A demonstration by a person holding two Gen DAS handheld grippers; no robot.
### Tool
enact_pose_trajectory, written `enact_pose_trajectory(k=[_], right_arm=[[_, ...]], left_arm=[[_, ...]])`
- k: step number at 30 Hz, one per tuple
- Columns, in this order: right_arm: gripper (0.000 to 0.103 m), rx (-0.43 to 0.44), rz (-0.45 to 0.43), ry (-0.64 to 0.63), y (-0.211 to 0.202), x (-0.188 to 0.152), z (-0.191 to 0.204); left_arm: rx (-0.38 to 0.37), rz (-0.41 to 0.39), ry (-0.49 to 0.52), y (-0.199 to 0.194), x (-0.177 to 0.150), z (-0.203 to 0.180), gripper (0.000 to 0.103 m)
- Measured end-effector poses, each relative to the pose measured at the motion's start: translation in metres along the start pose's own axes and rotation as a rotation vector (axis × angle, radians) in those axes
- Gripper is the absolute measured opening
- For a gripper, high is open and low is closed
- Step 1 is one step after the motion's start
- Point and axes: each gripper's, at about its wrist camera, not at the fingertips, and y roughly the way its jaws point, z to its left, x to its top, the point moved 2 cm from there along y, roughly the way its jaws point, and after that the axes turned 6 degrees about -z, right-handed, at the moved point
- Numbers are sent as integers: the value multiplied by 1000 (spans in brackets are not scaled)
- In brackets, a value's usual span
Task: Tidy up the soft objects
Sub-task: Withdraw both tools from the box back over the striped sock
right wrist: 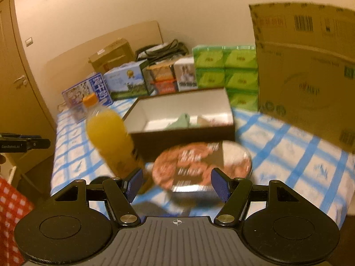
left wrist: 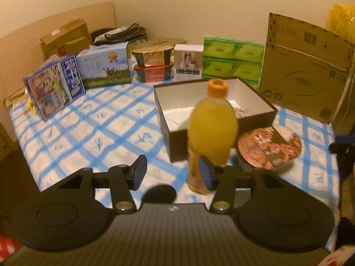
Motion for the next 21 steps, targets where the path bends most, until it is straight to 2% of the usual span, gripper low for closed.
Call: enact_pose_trajectory(k=[4,11,21], right_arm=[[68,4,31,11,-15,-28,11],[68,13,108,-6,-30,-76,24],[68,28,220,-29,-32,-127,37]], left_arm=[[-9,10,-33,-23,-19,-13,53],[-11,38,-87,-53,-60,-26,55],[22,118,-158,-69,-112,-25,56]])
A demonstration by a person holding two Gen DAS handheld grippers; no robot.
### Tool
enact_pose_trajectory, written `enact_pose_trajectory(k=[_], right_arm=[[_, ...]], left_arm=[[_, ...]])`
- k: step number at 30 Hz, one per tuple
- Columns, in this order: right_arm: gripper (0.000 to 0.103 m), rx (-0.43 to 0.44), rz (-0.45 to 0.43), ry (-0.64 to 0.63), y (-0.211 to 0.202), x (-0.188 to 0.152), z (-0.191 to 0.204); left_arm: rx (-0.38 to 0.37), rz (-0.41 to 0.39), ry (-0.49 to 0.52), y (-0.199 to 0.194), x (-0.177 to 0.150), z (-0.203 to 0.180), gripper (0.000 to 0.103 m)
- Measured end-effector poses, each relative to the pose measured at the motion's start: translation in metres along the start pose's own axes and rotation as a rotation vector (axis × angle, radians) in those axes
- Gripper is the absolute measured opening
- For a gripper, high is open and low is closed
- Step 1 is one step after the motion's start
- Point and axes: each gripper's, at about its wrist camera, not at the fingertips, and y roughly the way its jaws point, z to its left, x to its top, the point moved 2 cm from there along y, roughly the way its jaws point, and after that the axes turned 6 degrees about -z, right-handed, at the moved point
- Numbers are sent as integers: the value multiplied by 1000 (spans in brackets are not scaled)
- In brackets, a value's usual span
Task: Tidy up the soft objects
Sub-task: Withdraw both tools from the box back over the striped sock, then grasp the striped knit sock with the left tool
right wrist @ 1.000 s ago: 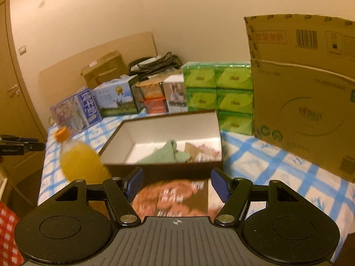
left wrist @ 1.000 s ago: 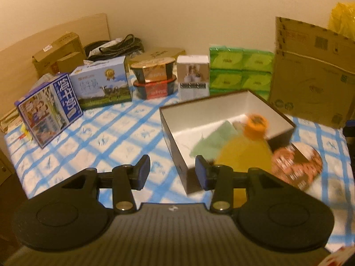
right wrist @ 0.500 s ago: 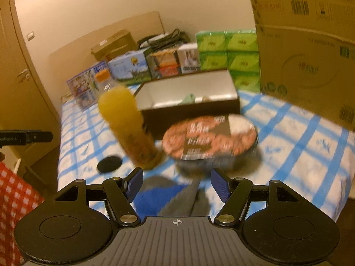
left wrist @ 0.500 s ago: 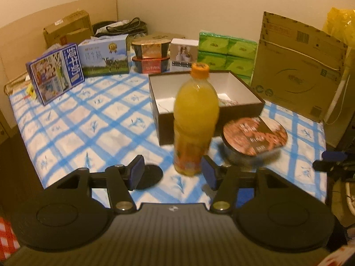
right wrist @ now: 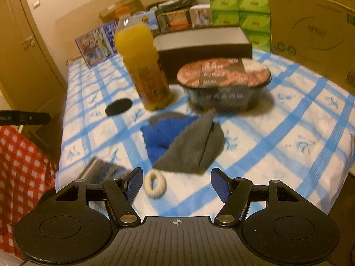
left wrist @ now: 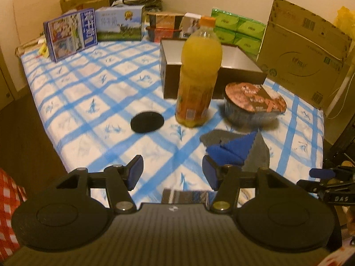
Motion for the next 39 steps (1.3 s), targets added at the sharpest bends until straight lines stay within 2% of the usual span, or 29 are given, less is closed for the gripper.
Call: enact_pose_trajectory(k=[9,27,33,39], right_arm=[[68,15,39,-38,18,-10,5],[67,40,111,-127,59,-21,21],[67,42,137,-130,70,-25,21],[67,37,156,-108,76,-29,16]], left_arm=[[-17,53,-4,10,-24,-9,56],[-11,137,4,45,-45,-7,56],[-36,179,17,62,-57,-13,62],[-85,254,1,84,-76,-19,62]])
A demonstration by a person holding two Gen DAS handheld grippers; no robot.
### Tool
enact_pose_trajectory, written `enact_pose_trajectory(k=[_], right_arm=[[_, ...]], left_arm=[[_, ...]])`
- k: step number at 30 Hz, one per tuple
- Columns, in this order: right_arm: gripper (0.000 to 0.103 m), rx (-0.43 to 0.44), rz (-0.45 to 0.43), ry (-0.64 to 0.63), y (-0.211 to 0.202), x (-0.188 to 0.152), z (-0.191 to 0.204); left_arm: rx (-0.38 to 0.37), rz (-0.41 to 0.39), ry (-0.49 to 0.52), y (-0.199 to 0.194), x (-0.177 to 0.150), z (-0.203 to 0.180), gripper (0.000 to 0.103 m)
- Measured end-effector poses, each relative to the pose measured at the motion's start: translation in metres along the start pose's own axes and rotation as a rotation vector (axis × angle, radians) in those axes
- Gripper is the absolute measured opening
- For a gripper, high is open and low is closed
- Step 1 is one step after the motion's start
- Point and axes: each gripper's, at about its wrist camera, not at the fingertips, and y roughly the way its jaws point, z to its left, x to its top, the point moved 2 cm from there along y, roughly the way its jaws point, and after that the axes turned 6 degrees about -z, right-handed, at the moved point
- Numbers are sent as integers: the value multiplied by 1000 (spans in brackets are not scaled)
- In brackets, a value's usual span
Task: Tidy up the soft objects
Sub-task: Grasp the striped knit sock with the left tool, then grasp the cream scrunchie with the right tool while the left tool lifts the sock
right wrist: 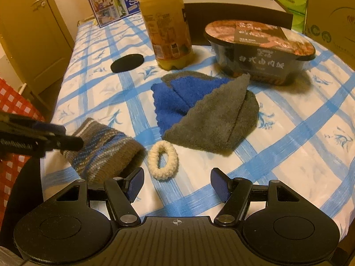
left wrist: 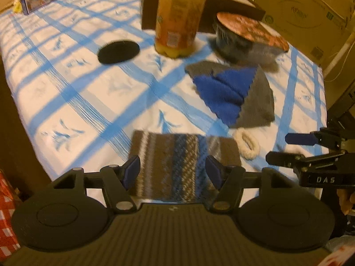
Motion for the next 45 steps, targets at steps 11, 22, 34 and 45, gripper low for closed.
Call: enact_pose_trajectory(k=[11,22,34,45], right_arm=[[67,-29,17,49,2,-4,-14],[67,-24,29,75,4,-8,-17],[67,-18,40,83,7,-9,-18],[67,7,31,47,13,-3,-7]], left_arm=[[-48,66,112,33,-14,-46,68],[92,25,149,34,-14,-23,80],[79,-21,115,44,-22,7,98],[42,-70,157,31,-18,5,23]])
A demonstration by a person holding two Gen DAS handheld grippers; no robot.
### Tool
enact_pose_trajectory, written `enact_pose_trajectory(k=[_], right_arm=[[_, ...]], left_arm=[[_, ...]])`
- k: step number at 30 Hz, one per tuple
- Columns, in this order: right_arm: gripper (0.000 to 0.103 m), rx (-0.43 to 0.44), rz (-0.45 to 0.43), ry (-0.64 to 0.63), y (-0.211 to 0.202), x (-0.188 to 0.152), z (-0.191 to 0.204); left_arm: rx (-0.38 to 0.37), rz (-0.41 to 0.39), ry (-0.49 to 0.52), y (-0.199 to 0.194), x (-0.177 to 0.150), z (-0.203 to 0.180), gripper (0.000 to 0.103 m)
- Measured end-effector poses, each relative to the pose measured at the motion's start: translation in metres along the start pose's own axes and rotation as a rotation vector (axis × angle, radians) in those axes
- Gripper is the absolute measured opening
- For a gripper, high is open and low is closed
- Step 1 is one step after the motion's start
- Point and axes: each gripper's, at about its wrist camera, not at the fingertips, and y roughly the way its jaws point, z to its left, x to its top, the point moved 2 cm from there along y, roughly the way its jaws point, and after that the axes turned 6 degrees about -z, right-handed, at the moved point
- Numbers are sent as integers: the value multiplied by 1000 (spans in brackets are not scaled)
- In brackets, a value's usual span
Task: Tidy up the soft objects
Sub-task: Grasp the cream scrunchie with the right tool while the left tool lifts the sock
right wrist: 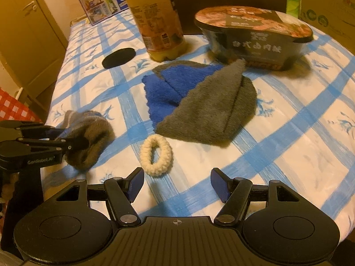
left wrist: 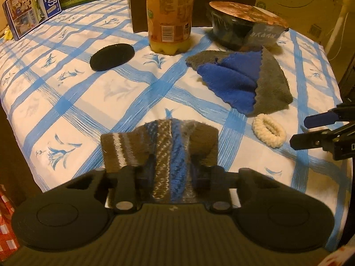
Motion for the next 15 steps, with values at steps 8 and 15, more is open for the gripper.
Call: enact_pose_trajectory(k=[8,15], right_arm=[[67,17,-11,-55,12,6,14],[43,13,10,-122,30,5,28]], left_arm=[[11,14,-8,-3,4,2,22],[13,30,-25,-3,7,3,22]])
